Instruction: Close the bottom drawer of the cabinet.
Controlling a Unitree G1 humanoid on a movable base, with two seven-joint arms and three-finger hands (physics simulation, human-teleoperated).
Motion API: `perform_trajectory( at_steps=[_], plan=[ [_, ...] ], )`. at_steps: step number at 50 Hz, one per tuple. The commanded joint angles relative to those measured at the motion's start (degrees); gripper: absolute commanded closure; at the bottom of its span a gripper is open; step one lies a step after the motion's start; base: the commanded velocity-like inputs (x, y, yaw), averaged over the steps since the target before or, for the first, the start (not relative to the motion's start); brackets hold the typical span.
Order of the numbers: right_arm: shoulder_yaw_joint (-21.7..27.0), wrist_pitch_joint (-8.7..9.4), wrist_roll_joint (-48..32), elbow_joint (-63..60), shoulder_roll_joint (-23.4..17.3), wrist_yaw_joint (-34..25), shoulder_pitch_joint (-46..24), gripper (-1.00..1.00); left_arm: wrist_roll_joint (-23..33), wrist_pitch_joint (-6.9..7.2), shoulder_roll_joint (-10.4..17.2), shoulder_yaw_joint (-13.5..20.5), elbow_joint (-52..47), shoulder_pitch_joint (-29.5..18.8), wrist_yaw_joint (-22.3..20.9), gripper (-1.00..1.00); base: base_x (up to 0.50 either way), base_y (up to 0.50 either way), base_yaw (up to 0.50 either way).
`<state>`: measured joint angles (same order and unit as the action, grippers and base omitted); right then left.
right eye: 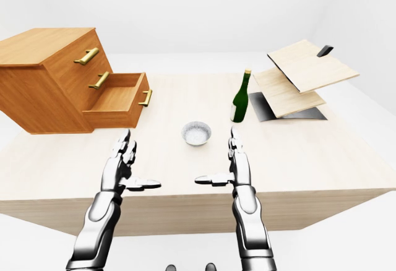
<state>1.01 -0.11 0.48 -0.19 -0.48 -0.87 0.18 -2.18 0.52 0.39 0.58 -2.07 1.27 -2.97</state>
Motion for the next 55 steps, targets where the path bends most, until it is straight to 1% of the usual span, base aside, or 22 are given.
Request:
perform_trajectory(
  at_steps=[1, 2, 4, 5, 7, 11, 12, 13, 14, 15, 16, 17, 18, 19, 21, 23, 24, 26, 27, 35, 39, 55],
  plan=[
    [1.86, -0.32, 0.91, -0.37, -0.85, -1.44, 0.32, -1.00, -4.99, 2.65, 0.37, 0.84, -7.17, 3.35, -5.88, -1.00, 0.00, 0.00, 0.00],
    [1.93, -0.25, 0.95, -0.51, -0.89, -1.49, 0.33, -1.00, -4.76, 2.51, 0.35, 0.77, -7.25, 3.35, -5.81, -1.00, 0.00, 0.00, 0.00],
    [2.07, -0.05, 1.01, -0.65, -0.93, -1.48, 0.27, -1.00, -5.07, 3.26, 0.30, 0.75, -8.32, 3.53, -5.88, -1.00, 0.00, 0.00, 0.00],
    [2.12, 0.03, 1.18, -0.73, -0.93, -1.59, 0.26, -1.00, -4.43, 3.01, 0.32, 0.60, -8.49, 3.59, -5.62, -1.00, 0.00, 0.00, 0.00],
    [2.11, 0.15, 1.13, -1.05, -0.97, -1.62, 0.29, -1.00, -4.60, 3.40, 0.27, 0.66, -8.97, 3.64, -5.61, -1.00, 0.00, 0.00, 0.00],
    [2.28, 0.46, 1.27, -1.93, -0.98, -1.64, 0.55, -1.00, -3.85, 3.14, 0.26, 0.35, -9.46, 3.88, -5.49, -1.00, 0.00, 0.00, 0.00],
    [2.35, 0.91, 1.30, -3.17, -0.98, -1.54, 0.86, -1.00, -3.73, 3.31, 0.26, 0.33, -9.97, 4.03, -5.40, -1.00, 0.00, 0.00, 0.00],
    [2.81, 2.52, 1.63, -6.65, -1.17, -1.39, 1.34, -1.00, -3.79, 3.95, 0.33, 0.31, -11.23, 4.32, -5.45, -1.00, 0.00, 0.00, 0.00],
    [3.48, 4.37, 1.89, -10.36, -1.35, -1.05, 1.88, -1.00, -3.60, 4.06, 0.36, 0.42, -11.76, 4.36, -5.29, -1.00, 0.00, 0.00, 0.00],
    [4.19, 5.11, 1.85, -13.83, -1.68, -0.91, 2.35, -1.00, -3.49, 4.11, 0.42, 0.48, -12.09, 4.42, -5.35, -1.00, 0.00, 0.00, 0.00],
    [4.97, 5.11, 1.80, -16.11, -1.87, -0.77, 2.56, -1.00, -3.40, 3.96, 0.41, 0.56, -11.94, 4.34, -5.39, -1.00, 0.00, 0.00, 0.00],
    [7.00, 5.11, 2.76, -21.51, -2.34, -0.47, 2.81, -1.00, -3.50, 4.48, 0.40, 0.62, -12.68, 4.39, -5.35, -1.00, 0.00, 0.00, 0.00],
    [8.40, 5.11, 3.30, -24.92, -2.55, -0.40, 2.89, -1.00, -3.50, 4.48, 0.38, 0.64, -13.07, 4.47, -5.34, -1.00, 0.00, 0.00, 0.00],
    [11.25, 5.11, 4.49, -30.55, -3.20, -0.04, 2.77, -1.00, -3.38, 4.48, 0.36, 0.61, -13.26, 4.55, -5.31, -1.00, 0.00, 0.00, 0.00],
    [19.61, 5.11, 9.56, -41.33, -4.62, 0.37, 1.79, -1.00, -3.36, 4.48, 0.27, 0.53, -13.37, 4.61, -5.35, -1.00, 0.00, 0.00, 0.00],
    [24.56, 5.11, 11.79, -45.78, -5.50, 0.42, 1.52, -1.00, -3.27, 4.48, 0.26, 0.47, -13.40, 4.67, -5.37, -1.00, 0.00, 0.00, 0.00],
    [28.08, 5.11, 13.22, -47.67, -6.18, 0.91, 1.15, -1.00, -3.33, 4.48, 0.24, 0.44, -13.59, 4.71, -5.40, -1.00, 0.00, 0.00, 0.00],
    [31.62, 5.11, 13.46, -47.26, -5.67, 1.11, 1.97, -1.00, -4.54, 4.48, 0.17, 0.33, -14.24, 4.87, -6.21, -1.00, 0.00, 0.00, 0.00],
    [35.09, 5.11, 17.07, -47.61, -6.16, 0.94, 1.97, -1.00, -3.95, 4.48, 0.21, 0.22, -14.83, 5.10, -5.82, -1.00, 0.00, 0.00, 0.00],
    [45.74, 5.11, 29.62, -49.35, -10.10, 5.06, 2.73, -1.00, -4.20, 4.48, 0.15, 0.19, -14.95, 5.09, -5.91, -1.00, 0.00, 0.00, 0.00],
    [47.48, 5.11, 32.54, -49.98, -10.63, 5.78, 3.61, -1.00, -3.77, 4.48, 0.22, 0.00, -14.74, 4.98, -5.84, -1.00, 0.00, 0.00, 0.00],
    [46.28, 5.11, 32.65, -50.73, -10.70, 6.39, 3.87, -1.00, -3.38, 4.48, 0.16, -0.42, -14.62, 5.01, -5.88, -1.00, 0.00, 0.00, 0.00]
  ],
)
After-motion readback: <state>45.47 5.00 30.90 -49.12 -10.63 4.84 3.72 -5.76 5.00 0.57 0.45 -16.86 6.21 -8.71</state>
